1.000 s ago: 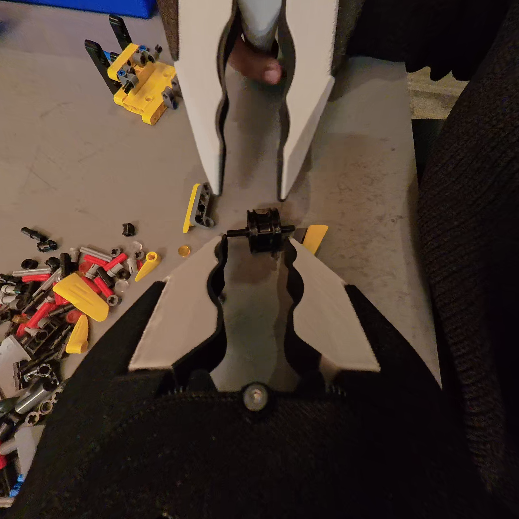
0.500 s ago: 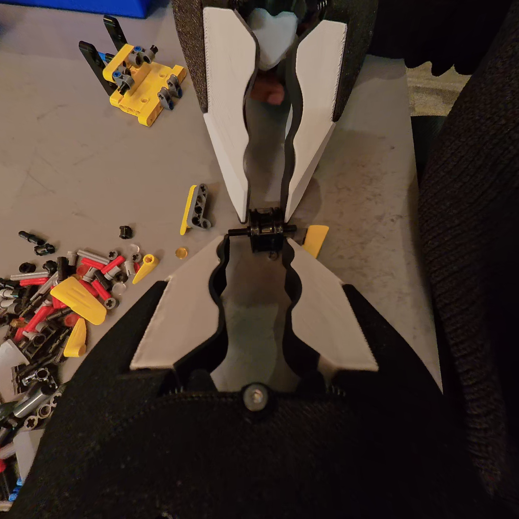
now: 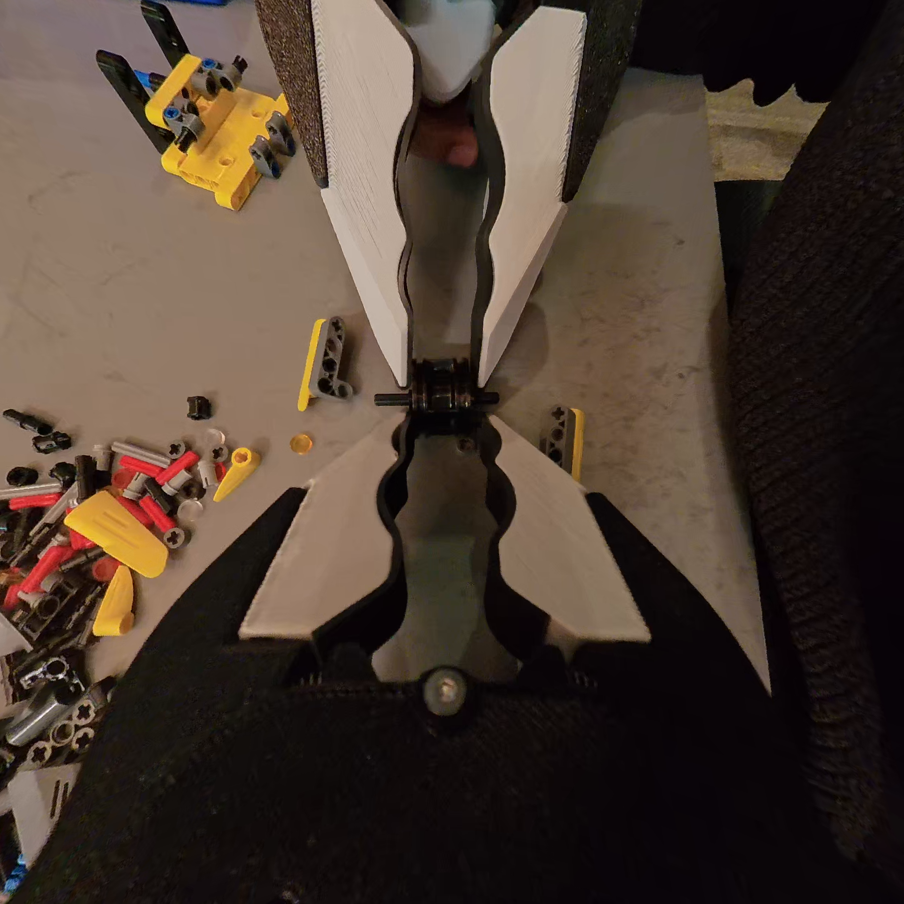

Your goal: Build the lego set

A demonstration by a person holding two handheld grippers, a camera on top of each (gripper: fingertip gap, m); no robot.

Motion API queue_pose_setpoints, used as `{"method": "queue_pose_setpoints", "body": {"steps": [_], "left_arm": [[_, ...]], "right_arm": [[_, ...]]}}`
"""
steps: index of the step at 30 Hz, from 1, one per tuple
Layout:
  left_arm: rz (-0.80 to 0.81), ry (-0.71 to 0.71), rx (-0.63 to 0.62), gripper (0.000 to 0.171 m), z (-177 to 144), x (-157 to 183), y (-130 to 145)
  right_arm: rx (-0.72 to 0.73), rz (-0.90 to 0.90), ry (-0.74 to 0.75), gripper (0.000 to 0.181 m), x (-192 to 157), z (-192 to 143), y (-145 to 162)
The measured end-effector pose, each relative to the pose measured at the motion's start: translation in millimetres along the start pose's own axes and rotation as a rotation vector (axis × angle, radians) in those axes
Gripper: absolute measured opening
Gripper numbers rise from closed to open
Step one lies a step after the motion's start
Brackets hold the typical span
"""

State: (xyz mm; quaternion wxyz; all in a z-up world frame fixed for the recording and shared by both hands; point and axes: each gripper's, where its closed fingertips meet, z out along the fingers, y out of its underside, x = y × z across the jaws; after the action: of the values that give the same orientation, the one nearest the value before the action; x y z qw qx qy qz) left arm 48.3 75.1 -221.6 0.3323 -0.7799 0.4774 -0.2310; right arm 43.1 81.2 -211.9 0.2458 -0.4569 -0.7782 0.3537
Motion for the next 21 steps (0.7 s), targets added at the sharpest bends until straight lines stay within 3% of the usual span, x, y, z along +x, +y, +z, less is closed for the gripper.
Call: {"method": "queue_pose_setpoints", "body": {"steps": [12,15,21], "left_arm": [[0.005,-0.073,0.004,0.044,-1.0,-11.0,-0.2],[0.05,-0.125,0.015,0.044,-1.3,-14.8,-3.0],[0.069,-0.094,0.01,0.034,0.3,-8.5,-2.6]], "right_arm": [[-0.005,0.004,0.004,0.021,1.1,0.6,0.8],[-0.008,0.004,0.007,0.021,1.5,0.9,1.0],[-0.003,-0.001,0.003,0.021,0.0,1.4,-0.4]]}}
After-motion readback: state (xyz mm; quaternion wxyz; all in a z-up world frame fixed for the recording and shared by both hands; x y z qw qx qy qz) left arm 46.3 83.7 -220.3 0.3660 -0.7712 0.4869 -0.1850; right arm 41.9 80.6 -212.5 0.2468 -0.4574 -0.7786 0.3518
